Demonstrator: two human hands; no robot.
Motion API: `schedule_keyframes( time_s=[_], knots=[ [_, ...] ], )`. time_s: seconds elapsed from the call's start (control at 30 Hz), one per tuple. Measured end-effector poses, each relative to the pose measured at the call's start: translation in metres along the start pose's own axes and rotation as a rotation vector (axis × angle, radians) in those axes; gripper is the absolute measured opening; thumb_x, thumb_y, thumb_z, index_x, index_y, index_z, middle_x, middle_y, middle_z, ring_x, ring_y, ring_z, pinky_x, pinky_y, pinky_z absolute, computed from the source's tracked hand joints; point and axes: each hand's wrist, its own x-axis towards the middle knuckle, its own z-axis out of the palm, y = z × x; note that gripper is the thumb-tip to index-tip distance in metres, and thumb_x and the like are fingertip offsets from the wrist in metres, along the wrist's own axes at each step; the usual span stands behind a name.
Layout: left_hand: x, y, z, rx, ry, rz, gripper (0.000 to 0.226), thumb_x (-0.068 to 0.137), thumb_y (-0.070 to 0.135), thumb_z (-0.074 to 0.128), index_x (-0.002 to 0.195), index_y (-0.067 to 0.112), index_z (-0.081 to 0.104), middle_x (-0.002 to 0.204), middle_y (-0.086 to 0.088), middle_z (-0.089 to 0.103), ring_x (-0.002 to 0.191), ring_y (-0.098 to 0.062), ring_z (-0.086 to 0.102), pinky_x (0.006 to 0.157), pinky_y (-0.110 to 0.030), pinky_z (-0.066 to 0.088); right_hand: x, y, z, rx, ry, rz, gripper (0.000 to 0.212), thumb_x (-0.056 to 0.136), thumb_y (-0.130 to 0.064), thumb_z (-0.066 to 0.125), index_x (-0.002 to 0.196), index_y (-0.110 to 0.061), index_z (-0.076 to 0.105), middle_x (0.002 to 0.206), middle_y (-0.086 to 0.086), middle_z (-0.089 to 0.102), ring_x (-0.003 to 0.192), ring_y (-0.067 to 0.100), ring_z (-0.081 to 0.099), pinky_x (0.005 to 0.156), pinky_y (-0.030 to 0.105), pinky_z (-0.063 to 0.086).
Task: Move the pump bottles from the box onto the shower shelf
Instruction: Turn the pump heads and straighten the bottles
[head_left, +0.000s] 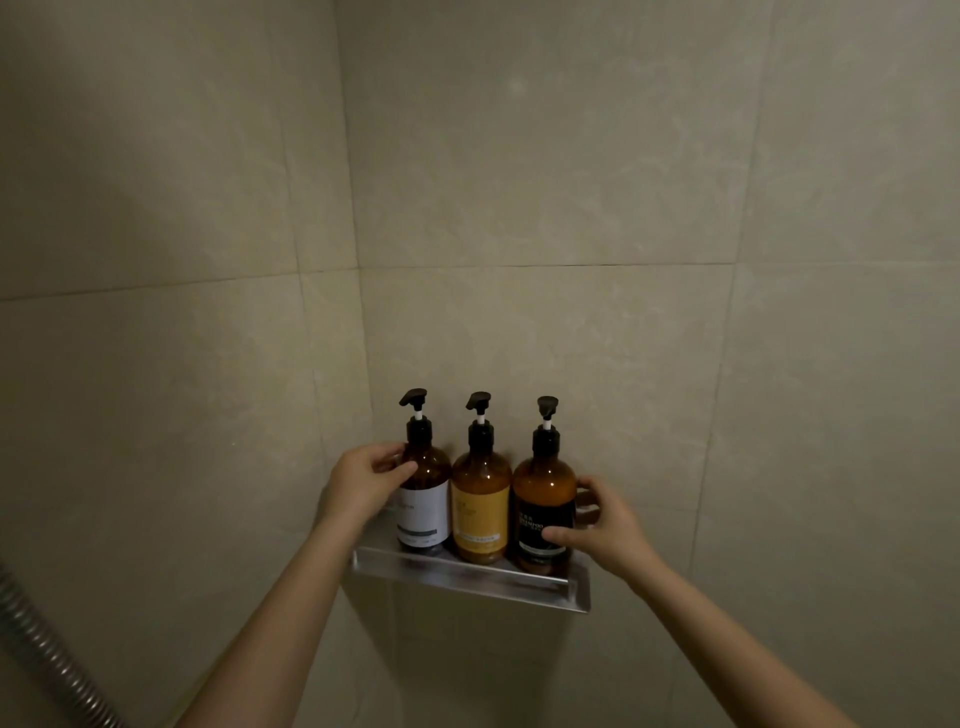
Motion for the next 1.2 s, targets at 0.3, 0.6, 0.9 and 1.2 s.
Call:
schedule_keyframes(
  time_s=[0.3, 0.6, 0.9, 1.2],
  knots=[
    [-0.0038, 0.0016, 0.0024, 0.0, 0.023, -0.001, 0.043, 0.076, 0.018, 0.072, 0.118, 0.012, 0.063, 0.116, -0.009, 0.068, 0.104, -0.019, 0.062, 0.095, -0.037, 0.048, -0.0041, -0.0018, 0.0013, 0.033, 0.024, -0.011, 0.071, 0.063, -0.02, 0.085, 0.124, -0.016, 0.05, 0.121, 0.003, 0.058, 0.109, 0.021, 0.057, 0.092, 0.041, 0.052],
    [-0.0047, 0.0031, 0.0031, -0.013, 0.037, 0.014, 0.043, 0.076, 0.014, 0.072, 0.117, 0.007, 0.063, 0.116, -0.013, 0.068, 0.104, -0.021, 0.063, 0.094, -0.034, 0.048, -0.0082, -0.0036, 0.0038, 0.058, 0.063, -0.007, 0.071, 0.062, -0.019, 0.086, 0.123, -0.015, 0.05, 0.118, 0.004, 0.059, 0.099, 0.016, 0.056, 0.081, 0.03, 0.051],
    [-0.0041, 0.0051, 0.0024, 0.001, 0.052, -0.018, 0.041, 0.075, 0.021, 0.073, 0.115, 0.015, 0.065, 0.114, -0.007, 0.069, 0.102, -0.019, 0.063, 0.095, -0.039, 0.048, -0.0087, -0.0059, 0.0026, 0.053, 0.044, 0.013, 0.071, 0.065, -0.02, 0.084, 0.126, -0.017, 0.047, 0.119, 0.002, 0.058, 0.099, 0.014, 0.054, 0.081, 0.028, 0.051],
    [-0.0053, 0.0028, 0.0049, -0.017, 0.058, -0.021, 0.042, 0.077, 0.02, 0.072, 0.117, 0.013, 0.064, 0.116, -0.007, 0.068, 0.094, -0.011, 0.058, 0.087, -0.029, 0.045, -0.0079, -0.0033, 0.0033, 0.067, 0.033, 0.029, 0.074, 0.064, -0.021, 0.085, 0.127, -0.017, 0.047, 0.118, 0.002, 0.057, 0.108, 0.02, 0.057, 0.086, 0.034, 0.052]
  ],
)
